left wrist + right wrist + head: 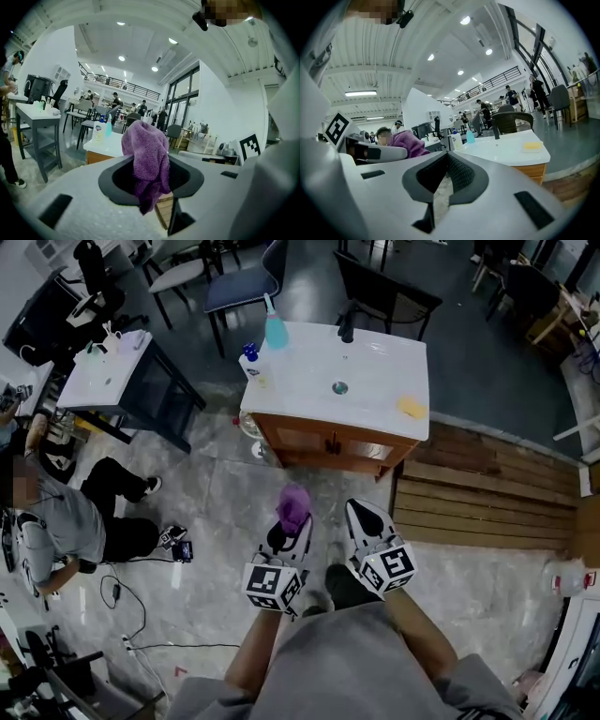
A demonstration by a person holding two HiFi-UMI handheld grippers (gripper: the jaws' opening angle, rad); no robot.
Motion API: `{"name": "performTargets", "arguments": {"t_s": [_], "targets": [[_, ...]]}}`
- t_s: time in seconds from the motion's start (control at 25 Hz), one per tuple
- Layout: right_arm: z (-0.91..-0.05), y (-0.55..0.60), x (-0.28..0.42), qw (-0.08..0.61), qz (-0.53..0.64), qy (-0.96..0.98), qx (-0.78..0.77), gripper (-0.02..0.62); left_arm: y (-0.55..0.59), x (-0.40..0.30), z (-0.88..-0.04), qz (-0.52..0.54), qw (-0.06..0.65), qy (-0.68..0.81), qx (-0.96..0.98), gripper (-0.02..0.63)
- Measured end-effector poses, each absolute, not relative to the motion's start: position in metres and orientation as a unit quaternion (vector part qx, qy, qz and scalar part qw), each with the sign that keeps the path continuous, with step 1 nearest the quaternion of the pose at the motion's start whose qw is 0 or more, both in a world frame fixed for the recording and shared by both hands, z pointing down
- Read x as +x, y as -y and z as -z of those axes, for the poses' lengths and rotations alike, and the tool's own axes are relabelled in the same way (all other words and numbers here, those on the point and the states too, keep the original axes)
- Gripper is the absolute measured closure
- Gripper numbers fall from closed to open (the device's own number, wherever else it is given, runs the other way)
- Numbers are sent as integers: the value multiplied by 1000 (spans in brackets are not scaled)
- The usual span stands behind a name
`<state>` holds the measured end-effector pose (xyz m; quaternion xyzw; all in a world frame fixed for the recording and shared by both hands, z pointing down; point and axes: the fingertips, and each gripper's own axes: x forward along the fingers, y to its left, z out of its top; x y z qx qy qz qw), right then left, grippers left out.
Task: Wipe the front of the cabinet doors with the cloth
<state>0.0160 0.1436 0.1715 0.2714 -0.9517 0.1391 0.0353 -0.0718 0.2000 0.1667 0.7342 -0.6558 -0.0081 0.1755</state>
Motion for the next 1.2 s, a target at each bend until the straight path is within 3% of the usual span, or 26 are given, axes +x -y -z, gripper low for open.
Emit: {"name": "performTargets", "arguments": {"t_s": [0.52,1.2], "targets": [[-226,-71,7,48,-180,941,283,586,-133,-75,-222,-40,183,653,734,459],[-338,-30,-75,76,-158,932,317,586,-87,-188,-348,-65,178,661,726,459]]}}
